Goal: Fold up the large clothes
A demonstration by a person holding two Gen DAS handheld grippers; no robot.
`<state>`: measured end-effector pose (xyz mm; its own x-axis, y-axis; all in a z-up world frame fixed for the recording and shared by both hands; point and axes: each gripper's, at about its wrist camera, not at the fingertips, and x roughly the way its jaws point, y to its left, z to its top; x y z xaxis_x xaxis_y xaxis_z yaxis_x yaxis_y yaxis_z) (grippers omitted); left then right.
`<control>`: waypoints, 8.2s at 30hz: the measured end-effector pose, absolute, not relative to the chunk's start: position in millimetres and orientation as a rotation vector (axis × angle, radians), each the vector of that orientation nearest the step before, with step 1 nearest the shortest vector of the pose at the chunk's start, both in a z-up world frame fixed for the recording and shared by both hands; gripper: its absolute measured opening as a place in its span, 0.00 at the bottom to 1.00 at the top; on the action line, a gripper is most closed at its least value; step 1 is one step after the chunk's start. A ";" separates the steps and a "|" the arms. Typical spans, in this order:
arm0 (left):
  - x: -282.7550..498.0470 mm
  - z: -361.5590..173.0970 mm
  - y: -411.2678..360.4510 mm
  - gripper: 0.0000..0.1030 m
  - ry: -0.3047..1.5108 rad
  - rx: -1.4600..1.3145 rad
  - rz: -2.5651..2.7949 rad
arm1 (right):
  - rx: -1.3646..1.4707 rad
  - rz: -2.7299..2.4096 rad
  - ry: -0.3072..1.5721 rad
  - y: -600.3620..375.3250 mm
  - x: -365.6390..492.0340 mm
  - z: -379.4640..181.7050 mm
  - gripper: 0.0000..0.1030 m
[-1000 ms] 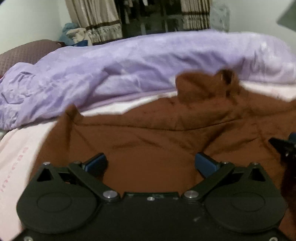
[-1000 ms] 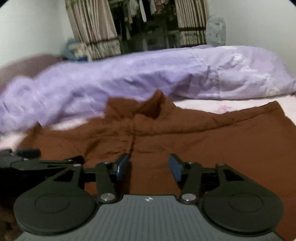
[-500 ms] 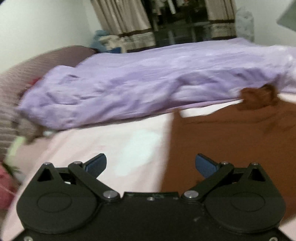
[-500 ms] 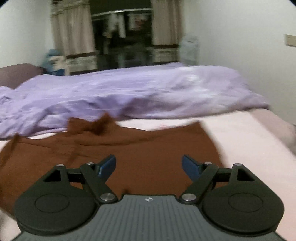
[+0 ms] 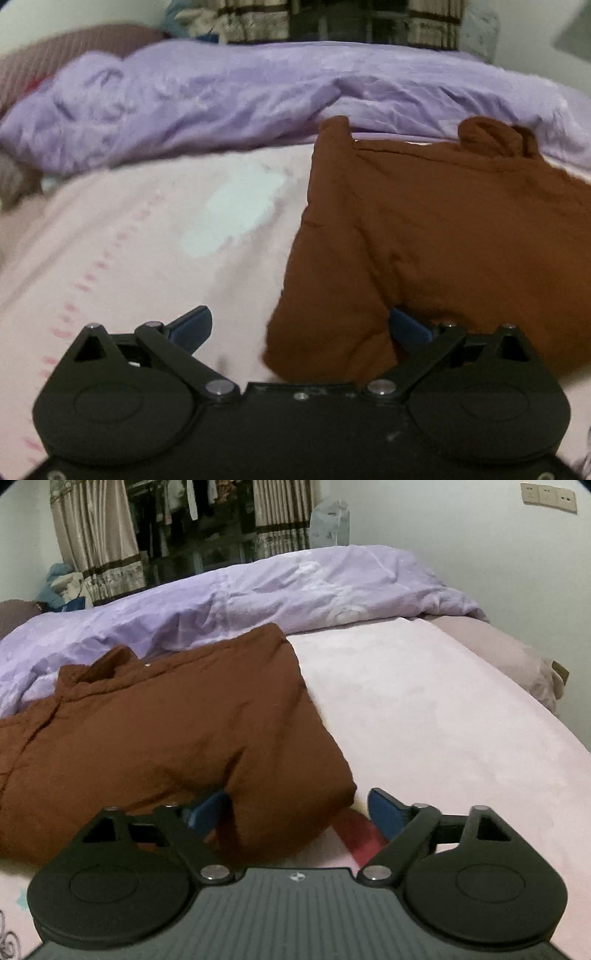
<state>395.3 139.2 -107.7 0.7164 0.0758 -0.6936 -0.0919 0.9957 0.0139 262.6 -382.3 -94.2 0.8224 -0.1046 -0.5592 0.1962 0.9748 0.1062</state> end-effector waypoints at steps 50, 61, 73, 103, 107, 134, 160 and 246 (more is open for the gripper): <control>314.1 -72.0 132.2 0.58 0.663 -0.031 0.066 | 0.664 -0.117 0.598 -407.3 195.2 -98.6 0.80; 320.2 -91.4 121.2 0.72 0.703 0.080 0.076 | 0.544 -0.149 0.402 -343.8 207.3 -67.0 0.25; 308.9 -81.8 143.7 0.73 0.700 0.095 0.082 | 0.202 0.155 0.118 -112.3 226.4 40.9 0.22; 262.3 -110.1 168.9 0.93 0.732 0.036 0.184 | 0.082 0.339 0.453 33.0 217.3 -83.3 0.21; 257.1 -99.1 171.0 0.92 0.731 0.031 0.182 | 0.029 0.399 0.444 41.9 209.3 -66.3 0.51; 282.6 -98.1 106.8 0.95 0.637 0.170 0.248 | 0.347 0.308 0.541 -81.3 218.1 -62.1 0.01; 279.5 -75.6 114.4 0.86 0.688 -0.056 -0.094 | 0.183 -0.003 0.415 -119.7 213.1 -55.0 0.29; 262.7 -29.9 186.7 1.00 0.468 -0.187 0.039 | 0.183 0.135 0.376 -77.2 200.9 -9.0 0.36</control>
